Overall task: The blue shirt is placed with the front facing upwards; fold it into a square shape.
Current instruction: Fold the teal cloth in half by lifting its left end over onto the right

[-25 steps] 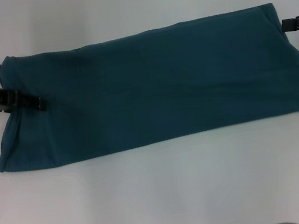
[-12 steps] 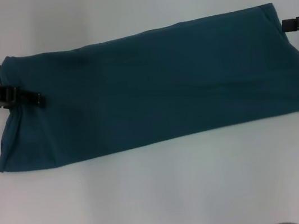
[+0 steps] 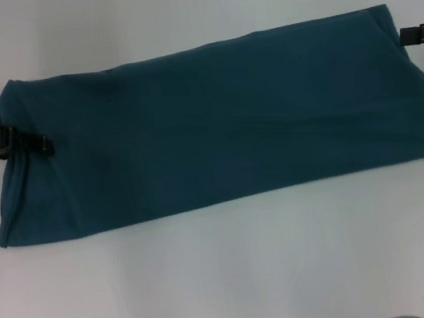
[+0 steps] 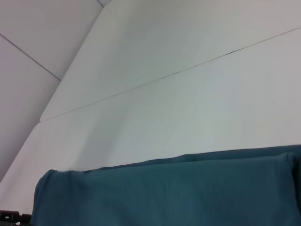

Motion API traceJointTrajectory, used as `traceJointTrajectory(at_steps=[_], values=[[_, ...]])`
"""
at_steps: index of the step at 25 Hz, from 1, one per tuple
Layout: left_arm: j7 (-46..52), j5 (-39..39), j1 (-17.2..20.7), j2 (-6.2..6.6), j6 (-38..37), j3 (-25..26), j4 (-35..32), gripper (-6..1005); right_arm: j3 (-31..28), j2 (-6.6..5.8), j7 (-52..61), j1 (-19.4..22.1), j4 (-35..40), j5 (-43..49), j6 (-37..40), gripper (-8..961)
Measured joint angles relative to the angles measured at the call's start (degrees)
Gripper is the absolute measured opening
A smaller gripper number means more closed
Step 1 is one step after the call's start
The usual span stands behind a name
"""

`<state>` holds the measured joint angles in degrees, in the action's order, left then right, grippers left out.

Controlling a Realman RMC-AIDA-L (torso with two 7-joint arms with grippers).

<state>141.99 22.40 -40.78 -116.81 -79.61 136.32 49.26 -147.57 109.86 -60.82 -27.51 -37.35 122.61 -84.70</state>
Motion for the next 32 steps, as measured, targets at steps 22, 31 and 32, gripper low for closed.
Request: traceJointTrajectory(at_steps=[22,31,32], values=[[-0.39,0.02,-0.86,-1.09,-1.36,-0.88,0.00,841,0.00,-0.09,0.09,-0.02,-0.09,0.00,-0.22,9],[-0.36,-0.13,-1.11,-1.09,-1.19,-0.96,0.05,794,0.00,-0.09,0.03,-0.05,-0.09,0.00,-0.30,9],[-0.13,-0.27,-1.11,-1.02,-0.95,-0.87,0.00,778,0.00,-0.09,0.02,-0.03,-0.09,0.00,-0.30,9]])
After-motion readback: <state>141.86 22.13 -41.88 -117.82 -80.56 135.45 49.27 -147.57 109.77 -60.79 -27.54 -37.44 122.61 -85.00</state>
